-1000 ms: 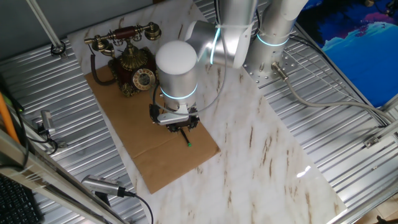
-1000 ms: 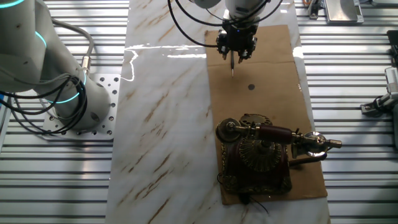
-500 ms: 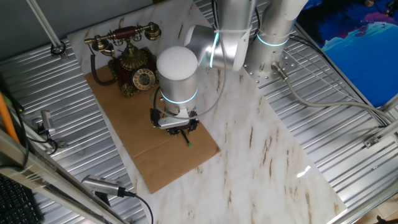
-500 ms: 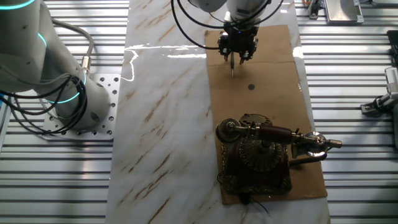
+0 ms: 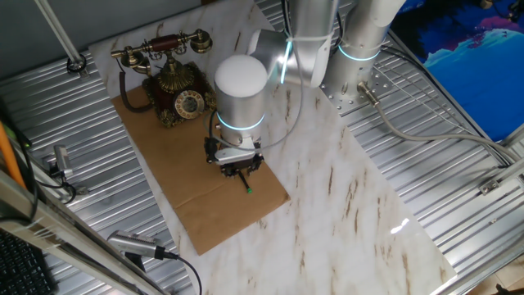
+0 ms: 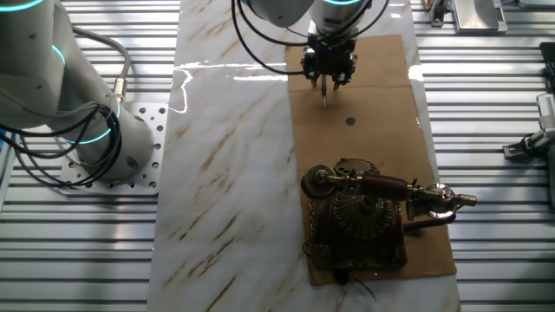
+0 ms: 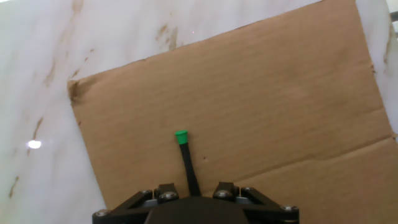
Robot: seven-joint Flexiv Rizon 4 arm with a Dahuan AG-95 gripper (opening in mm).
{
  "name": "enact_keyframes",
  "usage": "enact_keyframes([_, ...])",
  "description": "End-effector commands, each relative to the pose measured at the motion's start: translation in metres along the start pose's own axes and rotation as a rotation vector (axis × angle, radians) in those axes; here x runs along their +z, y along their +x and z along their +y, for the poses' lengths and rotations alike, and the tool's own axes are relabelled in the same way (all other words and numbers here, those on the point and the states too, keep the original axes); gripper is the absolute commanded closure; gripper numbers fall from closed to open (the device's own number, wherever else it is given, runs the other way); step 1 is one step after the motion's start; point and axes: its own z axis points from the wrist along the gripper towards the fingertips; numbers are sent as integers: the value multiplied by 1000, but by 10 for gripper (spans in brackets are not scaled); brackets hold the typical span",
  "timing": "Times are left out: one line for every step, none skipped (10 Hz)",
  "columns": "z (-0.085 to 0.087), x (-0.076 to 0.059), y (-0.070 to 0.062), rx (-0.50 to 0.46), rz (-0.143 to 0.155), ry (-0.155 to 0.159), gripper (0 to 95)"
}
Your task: Dial a number on an old rotary phone
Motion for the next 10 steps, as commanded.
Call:
enact_keyframes([-2, 4, 0, 2, -2, 5, 570])
enact_keyframes([-2, 5, 1, 5, -4, 8, 570])
enact_keyframes([-2, 6, 1, 8, -3, 8, 570])
enact_keyframes([-2, 7, 0, 17, -2, 7, 760])
enact_keyframes([-2, 8, -1, 20, 0, 8, 760])
enact_keyframes([-3, 9, -3, 27, 2, 8, 950])
enact_keyframes([-3, 10, -5, 29, 1, 8, 950])
enact_keyframes([-3, 11, -6, 39, 0, 6, 950])
enact_keyframes([-3, 11, -6, 47, -1, 4, 950])
enact_keyframes([-4, 10, -6, 51, -2, 7, 950])
